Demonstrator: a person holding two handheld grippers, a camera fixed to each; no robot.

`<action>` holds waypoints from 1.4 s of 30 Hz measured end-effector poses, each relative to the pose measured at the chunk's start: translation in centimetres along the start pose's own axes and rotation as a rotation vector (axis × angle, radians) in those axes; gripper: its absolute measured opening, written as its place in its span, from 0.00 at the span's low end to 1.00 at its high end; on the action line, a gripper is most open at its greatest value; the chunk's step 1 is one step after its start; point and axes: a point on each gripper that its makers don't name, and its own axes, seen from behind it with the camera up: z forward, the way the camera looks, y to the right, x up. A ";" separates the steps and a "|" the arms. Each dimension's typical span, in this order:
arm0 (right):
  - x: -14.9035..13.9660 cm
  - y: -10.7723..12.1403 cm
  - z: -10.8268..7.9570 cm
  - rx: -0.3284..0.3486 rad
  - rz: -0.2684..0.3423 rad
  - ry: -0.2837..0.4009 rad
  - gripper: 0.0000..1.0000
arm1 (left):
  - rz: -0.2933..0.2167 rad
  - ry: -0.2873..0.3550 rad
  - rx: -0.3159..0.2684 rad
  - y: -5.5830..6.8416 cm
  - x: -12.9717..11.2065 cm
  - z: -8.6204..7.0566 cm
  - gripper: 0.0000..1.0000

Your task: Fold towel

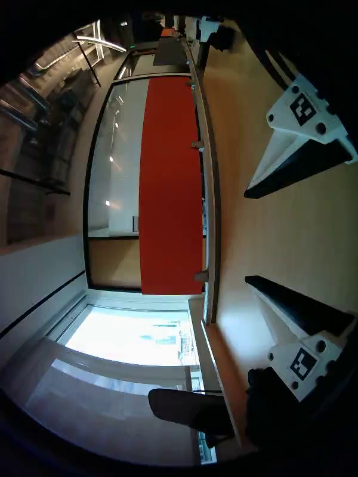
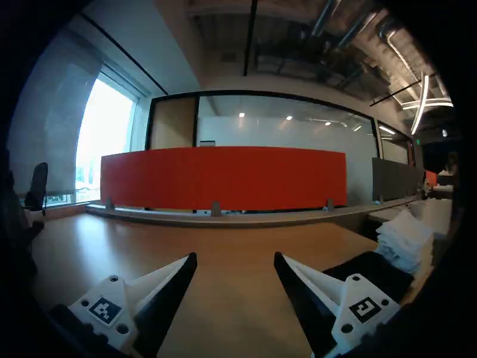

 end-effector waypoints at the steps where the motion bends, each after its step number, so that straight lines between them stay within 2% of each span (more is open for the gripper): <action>1: 0.0 0.0 0.0 0.000 0.000 0.000 1.00 | 0.000 0.000 0.000 0.0 0.0 0.0 0.96; 42: 0.0 0.1 0.0 0.000 0.000 -0.001 1.00 | 0.000 -0.002 0.000 0.0 0.4 -0.2 0.96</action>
